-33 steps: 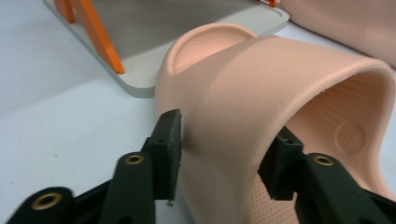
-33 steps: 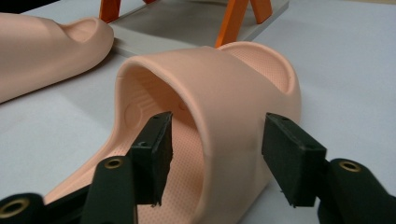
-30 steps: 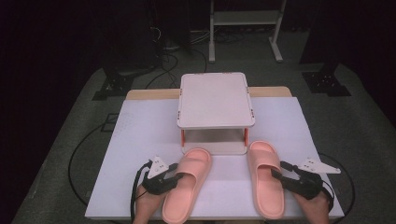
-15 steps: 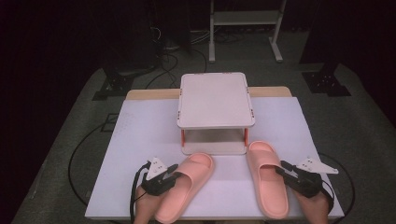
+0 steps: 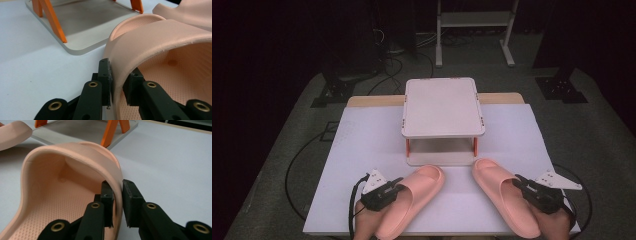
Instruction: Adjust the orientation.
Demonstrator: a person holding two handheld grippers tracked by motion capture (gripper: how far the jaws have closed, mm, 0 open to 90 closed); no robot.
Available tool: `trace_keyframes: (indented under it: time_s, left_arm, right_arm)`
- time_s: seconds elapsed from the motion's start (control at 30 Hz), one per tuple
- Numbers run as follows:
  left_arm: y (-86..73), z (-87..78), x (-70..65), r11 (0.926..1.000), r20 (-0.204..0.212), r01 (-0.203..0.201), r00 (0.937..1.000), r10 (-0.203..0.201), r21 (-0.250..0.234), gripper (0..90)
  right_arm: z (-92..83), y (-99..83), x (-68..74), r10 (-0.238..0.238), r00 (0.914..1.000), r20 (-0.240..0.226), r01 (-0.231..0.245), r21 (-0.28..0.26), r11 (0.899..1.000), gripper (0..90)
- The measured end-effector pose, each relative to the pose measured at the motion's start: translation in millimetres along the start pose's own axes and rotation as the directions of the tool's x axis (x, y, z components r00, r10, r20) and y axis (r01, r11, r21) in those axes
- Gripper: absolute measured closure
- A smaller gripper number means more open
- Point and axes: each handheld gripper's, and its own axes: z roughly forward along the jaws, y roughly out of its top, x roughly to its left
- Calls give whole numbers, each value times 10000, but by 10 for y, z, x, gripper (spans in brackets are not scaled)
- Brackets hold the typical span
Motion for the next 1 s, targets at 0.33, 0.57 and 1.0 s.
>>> trace_keyframes:
  time_s: [0.33, 0.57, 1.0]
  left_arm:
    - [10, -65, -7, 9985, 544, 335, 9980, -311, -428, 785]
    - [15, -93, 9, 9970, 665, 480, 9968, -440, -599, 786]
    - [38, -207, 31, 9928, 752, 583, 9959, -505, -1051, 799]
  right_arm:
    - [-49, -5, 40, -128, 9998, -154, 126, -168, 9998, 795]
    - [-61, 9, 67, -215, 9996, -158, 212, -237, 9995, 795]
    - [-87, 50, 161, -399, 9985, -365, 384, -418, 9984, 796]
